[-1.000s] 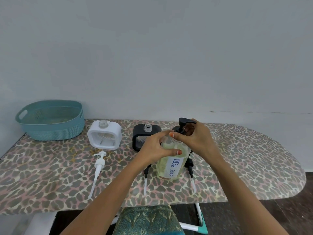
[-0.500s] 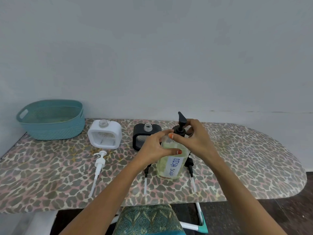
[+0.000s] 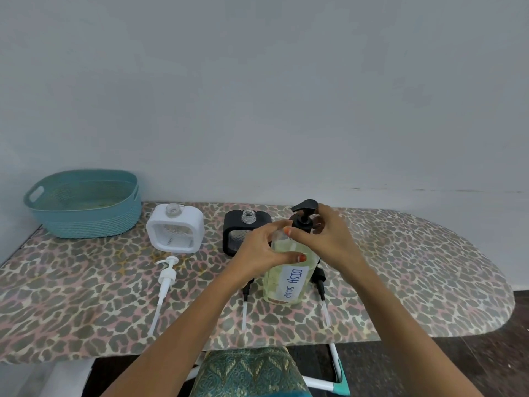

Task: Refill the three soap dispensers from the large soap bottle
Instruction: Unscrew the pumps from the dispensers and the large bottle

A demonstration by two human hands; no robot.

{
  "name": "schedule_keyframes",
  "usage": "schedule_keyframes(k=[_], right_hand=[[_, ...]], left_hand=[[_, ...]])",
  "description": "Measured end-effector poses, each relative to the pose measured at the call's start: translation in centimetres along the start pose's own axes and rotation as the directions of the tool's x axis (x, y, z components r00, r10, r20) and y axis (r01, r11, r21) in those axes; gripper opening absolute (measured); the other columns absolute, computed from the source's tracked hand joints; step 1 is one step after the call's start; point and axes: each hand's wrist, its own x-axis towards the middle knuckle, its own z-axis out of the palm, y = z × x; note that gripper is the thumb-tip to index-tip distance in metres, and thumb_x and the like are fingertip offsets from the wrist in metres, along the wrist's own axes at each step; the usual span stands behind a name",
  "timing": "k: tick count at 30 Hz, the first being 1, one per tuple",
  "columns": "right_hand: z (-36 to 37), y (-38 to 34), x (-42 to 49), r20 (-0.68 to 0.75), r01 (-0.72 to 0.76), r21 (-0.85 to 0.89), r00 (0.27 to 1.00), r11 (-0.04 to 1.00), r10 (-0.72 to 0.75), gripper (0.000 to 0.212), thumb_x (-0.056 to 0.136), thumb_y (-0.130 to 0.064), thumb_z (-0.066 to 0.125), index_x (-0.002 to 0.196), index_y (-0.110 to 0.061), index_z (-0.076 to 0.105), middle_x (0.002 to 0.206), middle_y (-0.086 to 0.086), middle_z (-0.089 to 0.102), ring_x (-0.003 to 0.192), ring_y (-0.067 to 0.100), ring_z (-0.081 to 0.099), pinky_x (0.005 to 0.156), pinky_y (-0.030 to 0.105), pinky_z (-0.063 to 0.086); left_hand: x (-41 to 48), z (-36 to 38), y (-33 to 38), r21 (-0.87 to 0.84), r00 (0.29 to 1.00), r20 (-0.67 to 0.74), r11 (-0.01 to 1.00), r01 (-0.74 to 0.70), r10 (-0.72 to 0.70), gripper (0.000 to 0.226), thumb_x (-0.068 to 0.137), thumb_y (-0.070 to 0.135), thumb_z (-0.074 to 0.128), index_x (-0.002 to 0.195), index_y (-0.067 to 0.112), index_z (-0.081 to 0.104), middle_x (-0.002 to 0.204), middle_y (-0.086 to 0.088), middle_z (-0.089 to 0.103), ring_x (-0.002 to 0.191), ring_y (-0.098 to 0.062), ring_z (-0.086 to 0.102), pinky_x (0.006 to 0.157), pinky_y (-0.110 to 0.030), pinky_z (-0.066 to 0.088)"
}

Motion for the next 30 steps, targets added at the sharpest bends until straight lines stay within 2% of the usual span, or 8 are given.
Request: schedule_keyframes(k=[5,8,11,14,19,23,26,30], right_hand=[[0.3,-0.2,0.2,-0.100,0.014,-0.132,0.995,0.991,-0.028,0.030,0.068,-0.022,0.079,0.086,-0.014,0.056,0.076,-0.007,0.059,0.070,0.003,0.055,0.060,0.006,0.041],[-0.7,-0.5,0.1,0.014,-0.017,0.060,1.000,0.998,0.016,0.029,0.070,-0.003,0.073,0.090,-0.018,0.058,0.087,-0.003,0.066,0.085,0.010,0.064,0.076,0.018,0.049],[-1.1,-0.7,-0.2,0.110,-0.035,0.194,0.994,0.980,0.014,0.038,0.073,0.010,0.063,0.099,-0.018,0.057,0.094,-0.003,0.066,0.087,0.002,0.064,0.075,0.014,0.050],[-0.3,-0.5,-0.3,0.087,-0.058,0.181,0.995,0.982,0.043,0.038,0.075,0.003,0.066,0.107,-0.014,0.056,0.106,0.002,0.062,0.097,0.012,0.059,0.079,0.012,0.046],[0.9,-0.3,-0.2,-0.156,0.019,0.005,0.988,1.000,-0.018,0.035,0.068,-0.017,0.080,0.091,-0.016,0.053,0.085,-0.004,0.058,0.076,0.001,0.055,0.065,0.004,0.041],[-0.3,-0.3,-0.1,-0.034,-0.042,0.096,0.998,0.994,0.046,0.031,0.069,-0.005,0.076,0.097,-0.012,0.064,0.093,0.003,0.070,0.089,0.014,0.066,0.082,0.022,0.051],[-1.2,-0.8,-0.4,0.103,-0.089,0.246,0.993,0.965,0.065,0.033,0.073,0.012,0.064,0.096,-0.011,0.066,0.096,0.005,0.070,0.093,0.014,0.065,0.079,0.019,0.051],[-0.4,-0.8,-0.3,0.039,-0.064,0.126,0.997,0.990,0.060,0.031,0.076,-0.010,0.072,0.102,-0.019,0.058,0.093,-0.009,0.062,0.088,0.000,0.058,0.078,0.013,0.045]], left_hand=[[-0.1,0.0,0.1,-0.009,1.000,-0.009,1.000,0.003,-0.004,0.077,0.059,0.034,0.084,0.127,0.027,0.049,0.127,0.005,0.058,0.119,-0.008,0.052,0.105,-0.038,0.042],[-0.1,0.0,0.1,0.003,1.000,-0.003,1.000,0.001,-0.001,0.081,0.060,0.035,0.083,0.131,0.025,0.046,0.132,0.006,0.055,0.122,-0.008,0.049,0.106,-0.037,0.040],[-0.1,0.0,0.0,0.018,1.000,0.000,1.000,-0.008,0.008,0.083,0.059,0.037,0.083,0.132,0.026,0.045,0.133,0.007,0.053,0.123,-0.006,0.048,0.107,-0.035,0.038],[-0.1,0.1,0.0,0.015,1.000,0.002,1.000,-0.006,0.006,0.082,0.057,0.041,0.083,0.130,0.029,0.047,0.131,0.009,0.055,0.123,-0.005,0.048,0.107,-0.035,0.039],[-0.1,0.1,-0.2,0.007,1.000,-0.008,1.000,-0.006,0.006,0.078,0.056,0.041,0.084,0.126,0.032,0.050,0.126,0.009,0.058,0.119,-0.006,0.051,0.106,-0.038,0.041],[0.0,0.0,-0.2,-0.005,1.000,-0.003,1.000,0.011,-0.011,0.082,0.058,0.037,0.084,0.131,0.028,0.046,0.131,0.007,0.055,0.123,-0.007,0.049,0.107,-0.038,0.039],[0.0,0.0,0.0,0.008,1.000,0.000,1.000,0.006,-0.006,0.082,0.058,0.037,0.084,0.131,0.027,0.047,0.130,0.007,0.056,0.121,-0.006,0.050,0.107,-0.037,0.040],[-0.1,0.1,0.0,0.015,1.000,0.000,1.000,0.012,-0.012,0.083,0.053,0.047,0.083,0.126,0.029,0.050,0.126,0.006,0.059,0.118,-0.007,0.053,0.104,-0.038,0.042]])
